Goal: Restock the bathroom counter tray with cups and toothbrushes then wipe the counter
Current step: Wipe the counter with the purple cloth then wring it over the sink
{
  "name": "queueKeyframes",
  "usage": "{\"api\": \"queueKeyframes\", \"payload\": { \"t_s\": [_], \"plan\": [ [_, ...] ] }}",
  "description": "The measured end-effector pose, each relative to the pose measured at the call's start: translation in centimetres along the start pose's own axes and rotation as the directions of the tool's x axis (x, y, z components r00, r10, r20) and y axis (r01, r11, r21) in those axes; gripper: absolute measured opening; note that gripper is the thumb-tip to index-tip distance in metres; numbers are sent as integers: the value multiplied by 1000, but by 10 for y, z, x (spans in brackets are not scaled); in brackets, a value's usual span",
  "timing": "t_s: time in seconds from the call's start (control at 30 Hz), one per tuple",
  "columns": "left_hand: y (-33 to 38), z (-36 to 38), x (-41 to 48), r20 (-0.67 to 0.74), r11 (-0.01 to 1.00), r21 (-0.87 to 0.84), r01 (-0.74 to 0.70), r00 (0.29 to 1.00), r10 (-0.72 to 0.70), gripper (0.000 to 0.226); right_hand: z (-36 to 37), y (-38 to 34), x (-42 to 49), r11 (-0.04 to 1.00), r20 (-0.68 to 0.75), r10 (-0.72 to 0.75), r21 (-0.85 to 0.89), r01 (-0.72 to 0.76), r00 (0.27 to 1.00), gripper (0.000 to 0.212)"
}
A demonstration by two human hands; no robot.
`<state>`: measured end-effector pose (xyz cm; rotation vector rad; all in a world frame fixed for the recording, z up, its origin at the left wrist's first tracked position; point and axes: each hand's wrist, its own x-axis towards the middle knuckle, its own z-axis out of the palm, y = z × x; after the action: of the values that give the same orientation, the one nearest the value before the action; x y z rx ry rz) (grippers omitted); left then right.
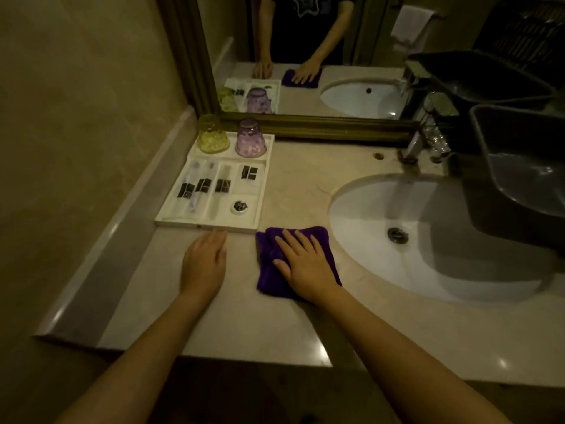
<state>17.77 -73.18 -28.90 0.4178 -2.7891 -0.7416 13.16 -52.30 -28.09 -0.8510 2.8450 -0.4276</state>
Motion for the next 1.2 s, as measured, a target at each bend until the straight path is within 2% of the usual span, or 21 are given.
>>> {"api": "queueKeyframes", "payload": {
  "t_s": [0.07,0.13,0.27,0.37,0.43,0.63,0.87,1.2],
  "plan": [
    [-14,4,-2,105,983,183,-32,994,12,49,10,-1,3,999,-12,27,-33,-27,1000,59],
    [-18,9,-2,163,959,281,-25,986,-22,56,17,-5,-1,997,-2,-10,-71,10,1000,61],
    [-18,14,0,187,938,343,-40,982,-27,60,31,-14,-27,982,33,-170,-78,172,985,61],
    [-20,14,-1,188,932,359,-46,982,-24,61,34,-10,-35,976,50,-192,-89,196,980,59],
    [-20,15,0,177,934,356,-41,984,-25,60,27,-1,-18,981,31,-164,-101,166,986,59],
    [-20,16,-1,142,936,351,-36,990,-16,63,-1,49,81,992,-32,41,-116,-44,999,58],
    [-20,17,-1,133,942,334,-6,990,-41,64,-9,88,185,989,-49,73,-127,-79,996,58],
    [-20,19,-1,123,929,369,7,991,-56,64,-19,96,226,987,-60,90,-132,-97,994,60]
  ]
}}
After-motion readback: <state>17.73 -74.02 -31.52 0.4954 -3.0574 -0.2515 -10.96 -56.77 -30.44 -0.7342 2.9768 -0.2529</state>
